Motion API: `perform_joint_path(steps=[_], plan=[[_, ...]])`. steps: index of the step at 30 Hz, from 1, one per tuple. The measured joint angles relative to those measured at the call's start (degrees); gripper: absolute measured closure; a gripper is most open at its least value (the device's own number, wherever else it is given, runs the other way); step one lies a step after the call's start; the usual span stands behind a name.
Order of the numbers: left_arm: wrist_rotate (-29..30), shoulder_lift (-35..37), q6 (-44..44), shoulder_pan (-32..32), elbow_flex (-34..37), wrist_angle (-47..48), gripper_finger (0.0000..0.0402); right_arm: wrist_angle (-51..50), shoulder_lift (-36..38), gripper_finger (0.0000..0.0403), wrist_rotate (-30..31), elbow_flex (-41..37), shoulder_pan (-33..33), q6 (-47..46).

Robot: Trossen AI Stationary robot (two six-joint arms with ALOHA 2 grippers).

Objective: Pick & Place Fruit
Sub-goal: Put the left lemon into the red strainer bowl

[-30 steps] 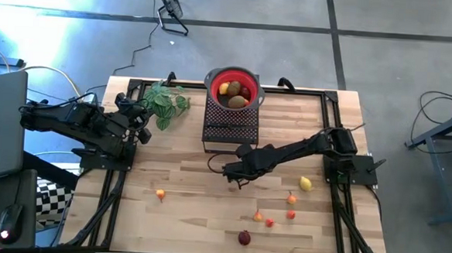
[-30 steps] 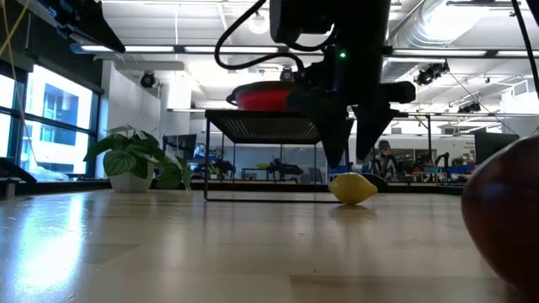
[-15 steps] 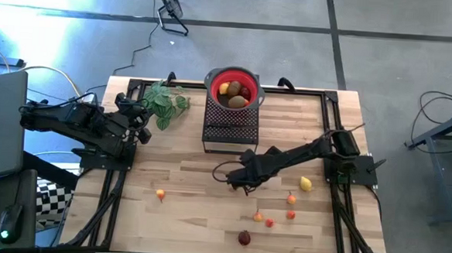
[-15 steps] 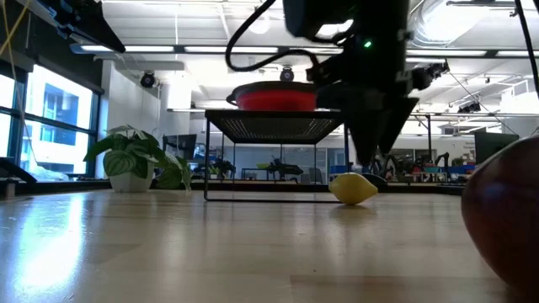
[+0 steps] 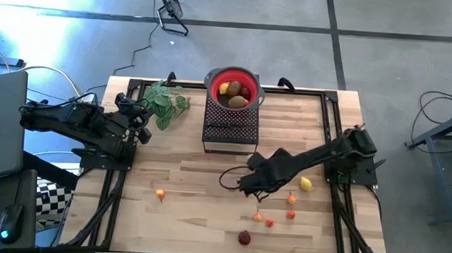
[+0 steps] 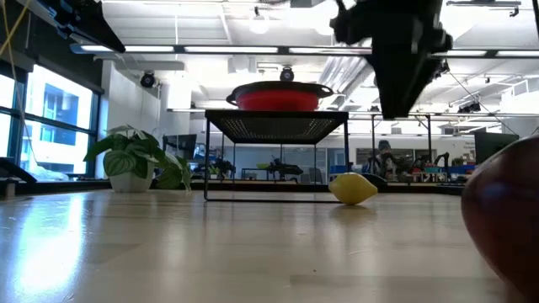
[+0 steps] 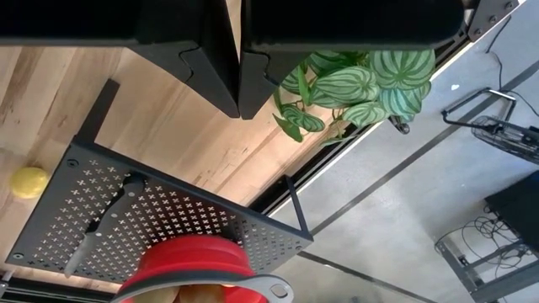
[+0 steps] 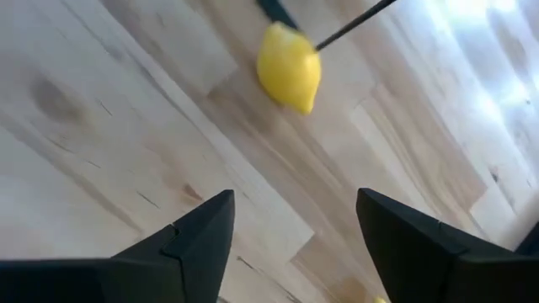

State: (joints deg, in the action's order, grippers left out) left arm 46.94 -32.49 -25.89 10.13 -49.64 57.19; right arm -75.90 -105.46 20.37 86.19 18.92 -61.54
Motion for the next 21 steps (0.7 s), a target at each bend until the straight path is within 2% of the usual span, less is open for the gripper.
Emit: perform_joint_path(steps=[6,10,14,18,21], plan=[[0.00,-0.02,0.01,-0.02,0.02,0.02,0.0402,1.08,7.23,0.0181,3.39,0.00,1.69,4.50],[0.00,-0.02,0.02,-0.02,0.00,0.02,0.0402,6.76,11.65,0.0192,4.93,-2.50,4.50,8.28],[0.01,-0.02,0.02,-0.01,0.00,0.00,0.0402,16.81,17.91,0.0214,1.64,-12.79,6.09,4.16],[0.02,-0.02,0.04,0.00,0.00,0.02,0.0402,25.95,23.82,0.0242,1.65,-24.01,7.08,-2.85],[0.02,-0.01,0.04,-0.02,0.00,0.02,0.0402,35.27,27.93,0.0260,1.80,-31.07,7.28,-4.56]])
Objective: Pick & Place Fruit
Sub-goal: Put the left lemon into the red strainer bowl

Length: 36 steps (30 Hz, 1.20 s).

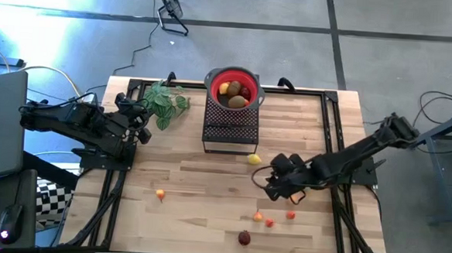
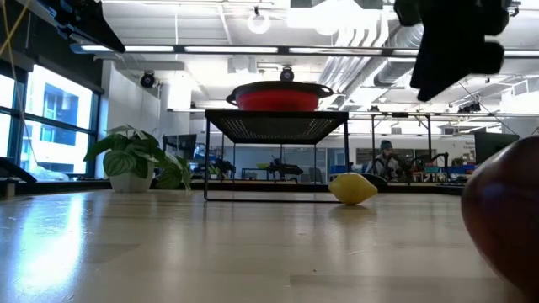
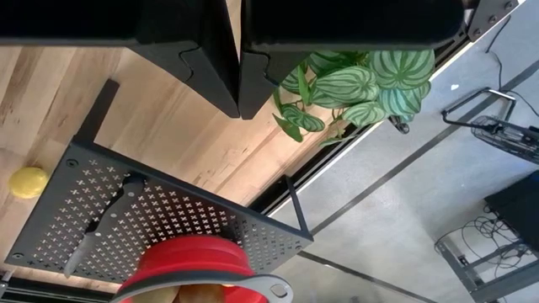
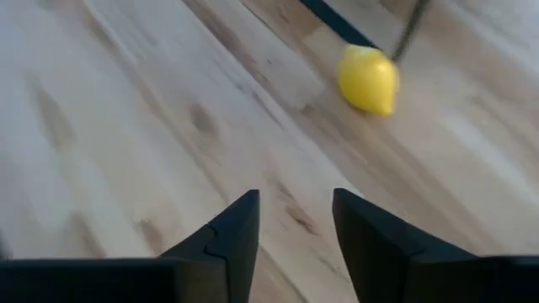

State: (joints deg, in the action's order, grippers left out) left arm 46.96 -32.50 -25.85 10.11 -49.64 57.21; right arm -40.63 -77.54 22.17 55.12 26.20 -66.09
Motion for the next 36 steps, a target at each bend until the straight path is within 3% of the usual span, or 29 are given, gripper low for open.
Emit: perform_joint_path(steps=[7,15,22,25,29,36], plan=[[0.00,-0.01,-0.02,0.01,-0.01,-0.02,0.0402,20.12,4.59,0.0281,1.23,-12.88,-2.04,4.19],[0.00,0.01,-0.06,0.02,0.01,-0.02,0.0402,20.39,3.15,0.0280,6.40,-16.45,-6.50,16.25],[0.00,0.01,-0.07,-0.01,-0.01,-0.02,0.0402,22.49,-0.97,0.0280,5.62,-16.71,-10.68,20.29],[0.00,-0.01,-0.07,0.02,0.00,-0.01,0.0402,24.55,-3.02,0.0278,0.70,-16.71,-12.57,21.34],[0.00,-0.01,-0.07,-0.01,0.01,0.00,0.0402,25.48,-5.37,0.0248,-1.57,-16.71,-14.01,21.69],[0.00,0.01,-0.07,0.00,0.00,0.00,0.0402,30.07,-6.25,0.0135,-0.43,-16.71,-14.36,25.86]])
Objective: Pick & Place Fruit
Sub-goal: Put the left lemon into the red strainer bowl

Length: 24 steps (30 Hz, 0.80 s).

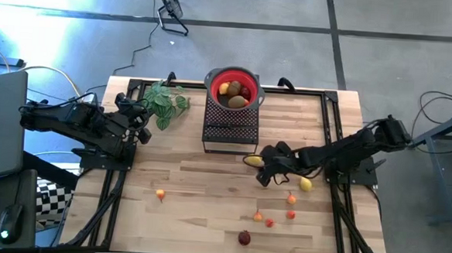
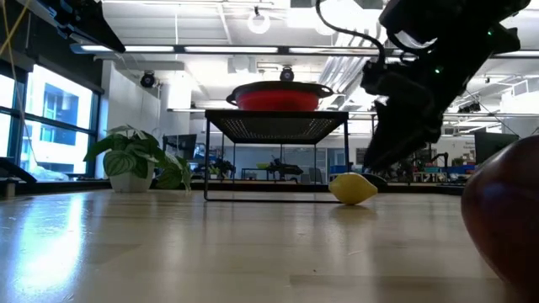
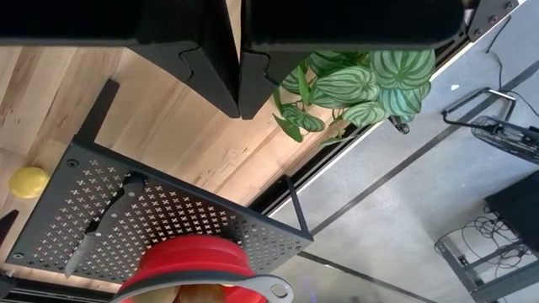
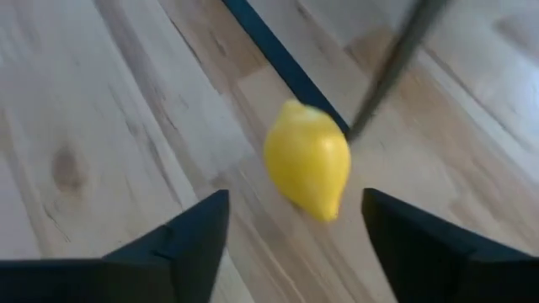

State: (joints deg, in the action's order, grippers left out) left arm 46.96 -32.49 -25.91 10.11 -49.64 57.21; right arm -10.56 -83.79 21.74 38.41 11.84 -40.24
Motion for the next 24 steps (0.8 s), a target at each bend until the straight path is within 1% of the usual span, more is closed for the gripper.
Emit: perform_joint_path(steps=[4,8,14,21,24], plan=[[0.00,-0.02,0.00,0.01,0.01,0.00,0.0402,1.06,-0.06,0.0084,0.26,0.00,-0.33,2.61],[-0.01,-0.02,0.00,0.02,0.01,0.00,0.0402,1.89,-1.94,0.0062,0.03,0.00,-1.17,2.83],[0.00,-0.02,0.00,0.01,0.01,0.00,0.0402,8.17,-6.31,0.0068,-0.27,0.02,-2.48,4.10],[-0.02,-0.01,0.00,0.01,-0.01,0.00,0.0402,10.70,-10.54,0.0073,-1.31,0.02,-2.98,3.69],[-0.02,-0.02,0.00,0.00,-0.01,0.00,0.0402,11.85,-11.09,0.0074,-1.06,0.02,-2.98,2.95]])
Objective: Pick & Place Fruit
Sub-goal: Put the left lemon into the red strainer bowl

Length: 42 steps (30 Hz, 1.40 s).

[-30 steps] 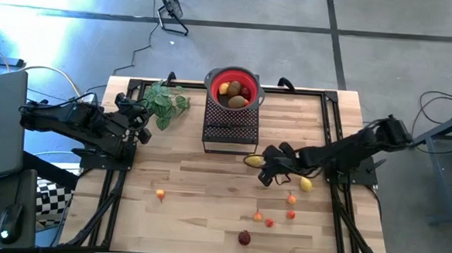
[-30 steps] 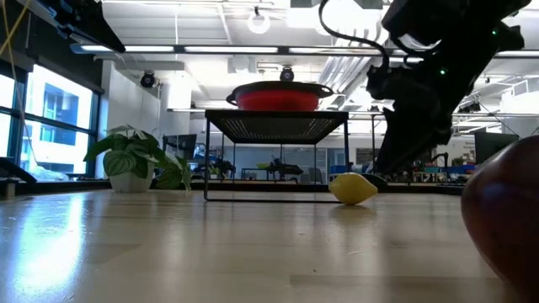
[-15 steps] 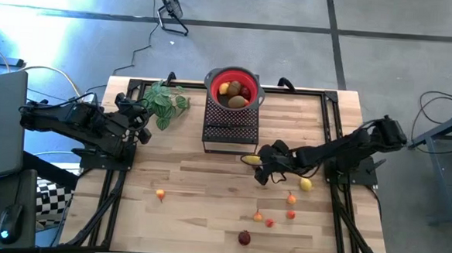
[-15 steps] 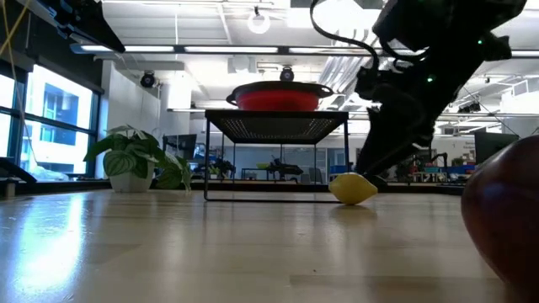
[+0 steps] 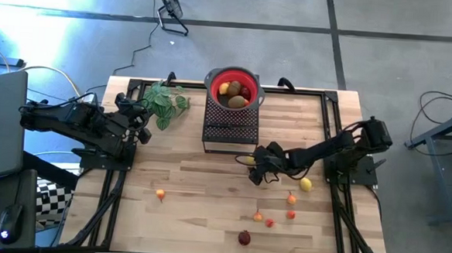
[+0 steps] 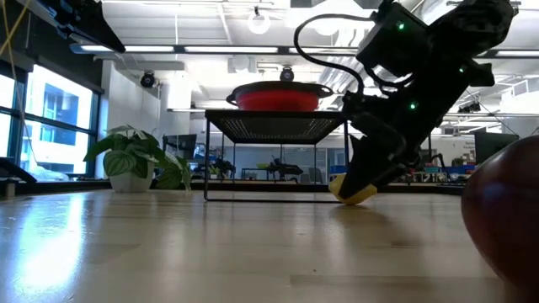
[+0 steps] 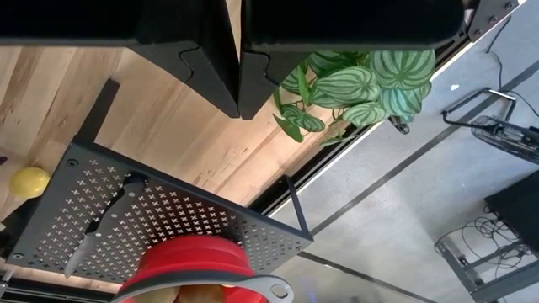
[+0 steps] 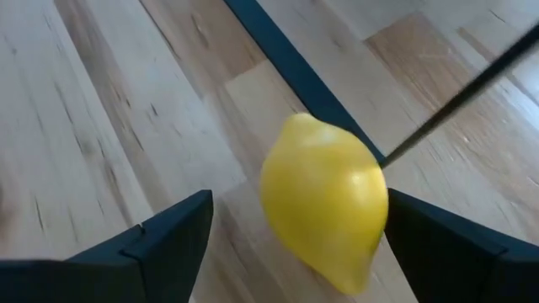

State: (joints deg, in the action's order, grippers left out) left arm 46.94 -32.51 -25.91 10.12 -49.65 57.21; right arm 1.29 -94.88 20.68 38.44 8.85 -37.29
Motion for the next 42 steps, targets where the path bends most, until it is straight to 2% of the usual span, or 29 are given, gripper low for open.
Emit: perform_joint_path(steps=[13,34,42], plan=[[0.00,0.00,0.00,-0.01,0.00,0.28,0.0402,1.38,-0.06,0.0096,0.82,0.00,-0.01,-0.62],[0.00,0.00,0.00,0.01,0.00,0.26,0.0402,0.60,-0.06,0.0186,0.80,0.00,-0.01,-0.62],[0.00,0.01,0.00,0.00,0.01,0.26,0.0402,0.68,-0.06,0.0190,0.21,0.00,-0.03,-2.11]])
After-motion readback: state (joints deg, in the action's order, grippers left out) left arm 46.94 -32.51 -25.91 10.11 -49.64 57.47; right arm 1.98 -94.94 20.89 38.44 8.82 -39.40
